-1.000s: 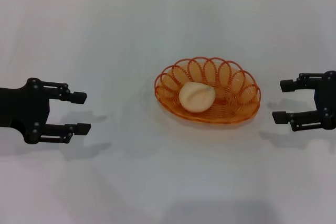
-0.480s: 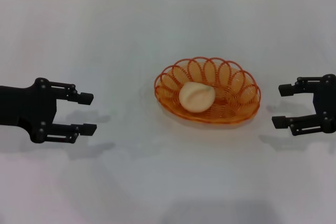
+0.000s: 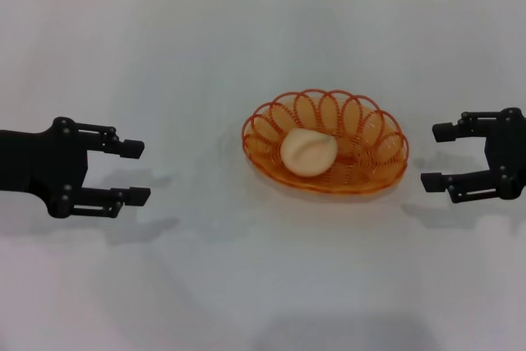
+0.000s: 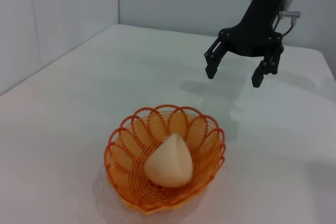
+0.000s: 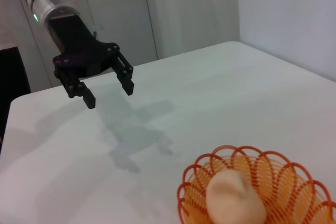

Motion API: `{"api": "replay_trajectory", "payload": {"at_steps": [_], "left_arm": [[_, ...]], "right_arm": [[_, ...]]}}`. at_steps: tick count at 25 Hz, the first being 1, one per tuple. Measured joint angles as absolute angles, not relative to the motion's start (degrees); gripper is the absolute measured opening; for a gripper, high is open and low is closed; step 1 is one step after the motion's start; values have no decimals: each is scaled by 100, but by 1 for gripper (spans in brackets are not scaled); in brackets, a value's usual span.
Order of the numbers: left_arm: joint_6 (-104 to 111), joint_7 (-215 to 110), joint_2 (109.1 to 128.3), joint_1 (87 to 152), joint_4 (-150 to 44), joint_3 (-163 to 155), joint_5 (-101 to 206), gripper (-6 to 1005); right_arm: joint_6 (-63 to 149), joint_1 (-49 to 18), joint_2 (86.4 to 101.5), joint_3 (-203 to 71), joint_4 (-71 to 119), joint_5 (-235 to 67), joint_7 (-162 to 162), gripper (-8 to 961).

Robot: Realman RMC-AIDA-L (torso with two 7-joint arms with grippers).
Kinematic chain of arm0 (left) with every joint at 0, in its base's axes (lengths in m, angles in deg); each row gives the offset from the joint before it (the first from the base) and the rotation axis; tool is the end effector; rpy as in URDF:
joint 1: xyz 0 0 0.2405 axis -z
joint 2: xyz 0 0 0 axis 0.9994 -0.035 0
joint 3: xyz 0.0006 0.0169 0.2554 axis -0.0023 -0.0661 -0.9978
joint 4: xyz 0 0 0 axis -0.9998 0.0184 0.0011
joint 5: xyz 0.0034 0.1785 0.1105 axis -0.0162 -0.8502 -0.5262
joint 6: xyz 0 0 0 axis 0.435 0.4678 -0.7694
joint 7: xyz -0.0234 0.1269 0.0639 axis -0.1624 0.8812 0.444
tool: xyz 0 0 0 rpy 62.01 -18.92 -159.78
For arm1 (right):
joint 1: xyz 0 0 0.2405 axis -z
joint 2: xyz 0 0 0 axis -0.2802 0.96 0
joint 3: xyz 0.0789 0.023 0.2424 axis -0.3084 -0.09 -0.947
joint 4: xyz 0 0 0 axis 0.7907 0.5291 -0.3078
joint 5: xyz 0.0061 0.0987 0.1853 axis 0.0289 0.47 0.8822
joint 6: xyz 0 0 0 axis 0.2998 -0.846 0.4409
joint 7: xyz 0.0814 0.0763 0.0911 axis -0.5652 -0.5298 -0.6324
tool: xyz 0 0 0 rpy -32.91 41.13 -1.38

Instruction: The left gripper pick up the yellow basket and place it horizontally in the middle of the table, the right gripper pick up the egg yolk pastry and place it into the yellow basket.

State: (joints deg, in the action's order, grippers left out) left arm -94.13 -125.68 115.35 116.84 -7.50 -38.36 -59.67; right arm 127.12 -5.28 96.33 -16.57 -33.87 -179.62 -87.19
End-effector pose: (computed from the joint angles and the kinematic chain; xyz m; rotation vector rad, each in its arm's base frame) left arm -0.2803 0.3074 0.0666 -2.9706 -0.2889 -0.4052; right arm 0.2479 0.3174 0.0471 -2.8394 0.4169 0.4228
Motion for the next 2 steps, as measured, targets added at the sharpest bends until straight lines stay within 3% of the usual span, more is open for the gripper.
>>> {"api": "replay_trajectory", "payload": {"at_steps": [2], "left_arm": [[-9388,-12569,11533,11692,-750,-3834,-5967,644]], "right_arm": [[12668,-529,9637,-1639,-3388,-17962,-8720,801]]}}
